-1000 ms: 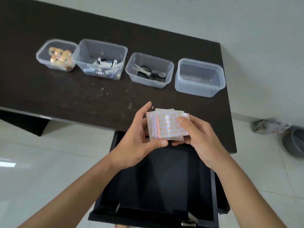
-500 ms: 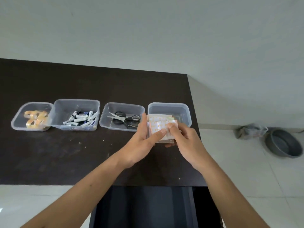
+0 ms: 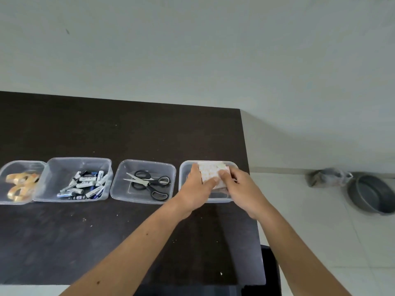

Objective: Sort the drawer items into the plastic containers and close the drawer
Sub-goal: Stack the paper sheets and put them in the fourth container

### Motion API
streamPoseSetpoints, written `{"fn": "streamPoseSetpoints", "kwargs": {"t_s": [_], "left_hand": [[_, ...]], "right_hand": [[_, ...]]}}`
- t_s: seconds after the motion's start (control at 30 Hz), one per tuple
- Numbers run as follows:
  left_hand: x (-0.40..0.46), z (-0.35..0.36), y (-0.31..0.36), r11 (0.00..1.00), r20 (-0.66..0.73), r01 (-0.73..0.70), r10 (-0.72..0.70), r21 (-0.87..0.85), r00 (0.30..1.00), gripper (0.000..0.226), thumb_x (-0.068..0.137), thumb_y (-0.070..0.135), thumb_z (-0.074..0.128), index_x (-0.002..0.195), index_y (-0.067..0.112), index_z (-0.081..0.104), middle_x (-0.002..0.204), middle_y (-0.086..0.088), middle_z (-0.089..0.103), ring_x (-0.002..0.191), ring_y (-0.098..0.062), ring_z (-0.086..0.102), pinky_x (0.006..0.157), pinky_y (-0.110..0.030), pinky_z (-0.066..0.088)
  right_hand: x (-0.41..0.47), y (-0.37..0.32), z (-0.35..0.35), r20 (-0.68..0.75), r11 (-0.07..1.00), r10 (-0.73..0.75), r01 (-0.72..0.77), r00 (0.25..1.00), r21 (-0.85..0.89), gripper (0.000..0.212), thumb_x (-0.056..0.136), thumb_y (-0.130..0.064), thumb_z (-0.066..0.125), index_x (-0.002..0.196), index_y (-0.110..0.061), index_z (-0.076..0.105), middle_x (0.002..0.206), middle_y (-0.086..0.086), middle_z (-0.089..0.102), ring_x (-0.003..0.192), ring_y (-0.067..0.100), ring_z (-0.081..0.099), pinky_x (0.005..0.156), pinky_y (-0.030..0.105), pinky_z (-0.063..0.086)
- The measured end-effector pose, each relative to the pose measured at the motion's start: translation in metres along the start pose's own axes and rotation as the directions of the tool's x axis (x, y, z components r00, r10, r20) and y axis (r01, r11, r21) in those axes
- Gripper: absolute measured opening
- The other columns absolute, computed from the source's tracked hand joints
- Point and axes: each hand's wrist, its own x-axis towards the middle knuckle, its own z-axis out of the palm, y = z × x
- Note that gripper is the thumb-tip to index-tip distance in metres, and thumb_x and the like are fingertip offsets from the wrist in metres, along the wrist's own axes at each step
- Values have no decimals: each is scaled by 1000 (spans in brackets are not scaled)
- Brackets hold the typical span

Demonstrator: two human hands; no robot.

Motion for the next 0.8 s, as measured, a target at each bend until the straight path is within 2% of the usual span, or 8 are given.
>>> {"fn": "streamPoseSetpoints", "kwargs": {"t_s": [0.1,0.17,0.33,0.43,0.5,0.57,0.67,0.8], "left_hand": [[6,1,-7,998,-8,39,-39,44,999,44,104,23,66,141,19,43,132,-2,63,120,-15,63,94,-26,54],[11,0,-9,997,-32,42,-40,62,999,41,102,22,68,138,18,48,128,0,66,117,-15,65,87,-21,53],[25,-7,-11,984,-59,46,-37,171,998,46,94,27,78,133,19,55,121,3,71,108,-14,69,91,-30,57],[31,-10,-7,948,-70,82,-63,308,996,52,96,31,75,138,19,48,122,0,68,103,-16,67,79,-29,54],[34,-11,-5,923,-72,103,-82,370,994,59,95,36,75,142,19,44,121,-3,68,102,-21,69,82,-38,59],[38,-12,-1,902,-75,126,-105,413,992,64,96,40,74,145,17,40,119,-5,68,99,-23,70,83,-44,62],[41,-13,9,813,-46,161,-164,560,985,68,101,44,66,150,9,35,114,-10,69,85,-21,65,67,-31,53],[50,-19,18,726,-31,167,-198,667,980,50,101,51,64,120,5,54,96,-10,63,72,-21,61,68,-33,51]], "right_hand": [[6,5,2,33,998,55,-54,998,-35,38,112,-44,45,143,-25,60,130,-5,70,113,13,68,101,37,59],[11,8,4,44,997,56,-54,997,-51,36,112,-43,46,138,-24,62,121,-6,71,106,13,69,98,38,60],[27,12,0,64,992,85,-78,994,-98,31,110,-42,52,131,-23,66,114,-5,73,101,17,71,97,46,62],[34,10,2,84,976,82,-63,993,-206,31,108,-37,59,133,-21,66,114,-2,75,95,18,72,86,35,59],[37,8,2,84,968,79,-56,993,-244,32,107,-36,61,134,-20,67,114,1,76,90,17,71,75,28,52],[41,5,0,90,966,72,-47,993,-254,34,107,-36,63,135,-19,67,119,1,76,91,17,70,74,27,51],[49,3,-4,111,947,81,-42,991,-317,33,107,-39,62,132,-18,67,118,3,77,93,20,73,77,30,54],[61,3,-4,141,913,159,-91,977,-397,32,108,-44,57,119,-16,67,103,7,77,89,24,78,87,41,62]]}}
